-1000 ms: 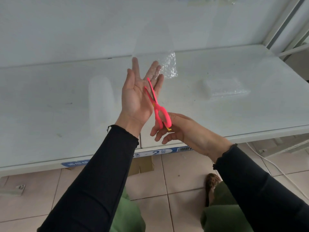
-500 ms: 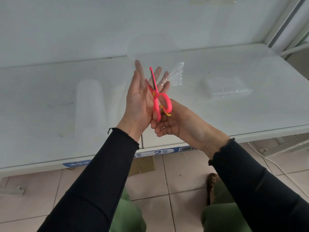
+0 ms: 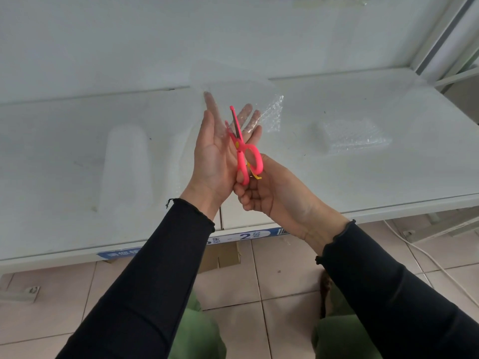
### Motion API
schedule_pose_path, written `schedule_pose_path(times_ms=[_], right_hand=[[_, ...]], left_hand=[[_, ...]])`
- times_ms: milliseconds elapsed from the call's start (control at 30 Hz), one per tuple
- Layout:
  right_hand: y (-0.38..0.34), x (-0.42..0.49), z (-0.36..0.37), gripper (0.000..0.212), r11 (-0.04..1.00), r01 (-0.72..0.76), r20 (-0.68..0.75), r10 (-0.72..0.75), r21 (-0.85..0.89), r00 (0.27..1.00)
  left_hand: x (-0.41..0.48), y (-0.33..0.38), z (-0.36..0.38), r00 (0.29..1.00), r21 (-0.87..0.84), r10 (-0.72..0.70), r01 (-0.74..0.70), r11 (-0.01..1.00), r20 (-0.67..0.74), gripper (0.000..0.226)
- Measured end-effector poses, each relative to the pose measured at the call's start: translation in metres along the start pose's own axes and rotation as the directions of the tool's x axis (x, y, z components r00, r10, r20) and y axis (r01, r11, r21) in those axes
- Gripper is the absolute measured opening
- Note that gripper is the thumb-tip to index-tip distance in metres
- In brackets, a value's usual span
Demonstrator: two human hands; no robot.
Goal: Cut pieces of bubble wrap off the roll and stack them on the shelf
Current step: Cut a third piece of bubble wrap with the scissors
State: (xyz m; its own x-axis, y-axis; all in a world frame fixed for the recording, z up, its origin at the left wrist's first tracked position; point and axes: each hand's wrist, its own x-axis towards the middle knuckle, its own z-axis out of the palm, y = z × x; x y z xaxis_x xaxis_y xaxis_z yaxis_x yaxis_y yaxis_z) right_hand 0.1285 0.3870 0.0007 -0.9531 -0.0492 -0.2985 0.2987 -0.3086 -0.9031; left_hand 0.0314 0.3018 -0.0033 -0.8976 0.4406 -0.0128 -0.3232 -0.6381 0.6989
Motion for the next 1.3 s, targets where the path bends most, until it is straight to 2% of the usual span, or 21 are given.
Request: schedule_pose_path(times_ms=[733, 933, 1300], right_hand=[[0.0033, -0.0016, 0.0037, 0.036, 0.999, 0.038, -0.048, -0.037, 0.021, 0.998], [0.0057, -0.0022, 0.0068, 0.040, 0.997, 0.048, -0.086, -0.043, 0.056, 0.995], [0.0046, -0.0022, 0.0074, 0.032, 0.995, 0.084, -0.116, -0.077, 0.060, 0.990]], left_hand=[[0.0043, -0.0034, -0.0071, 0.997, 0.034, -0.013, 0.011, 0.999, 0.077, 0.047], [0.0040, -0.0035, -0.0069, 0.996, 0.049, -0.015, 0.010, 0.999, 0.083, 0.047], [0.0001, -0.0030, -0.0036, 0.997, 0.080, -0.036, 0.030, 0.996, 0.074, 0.047]])
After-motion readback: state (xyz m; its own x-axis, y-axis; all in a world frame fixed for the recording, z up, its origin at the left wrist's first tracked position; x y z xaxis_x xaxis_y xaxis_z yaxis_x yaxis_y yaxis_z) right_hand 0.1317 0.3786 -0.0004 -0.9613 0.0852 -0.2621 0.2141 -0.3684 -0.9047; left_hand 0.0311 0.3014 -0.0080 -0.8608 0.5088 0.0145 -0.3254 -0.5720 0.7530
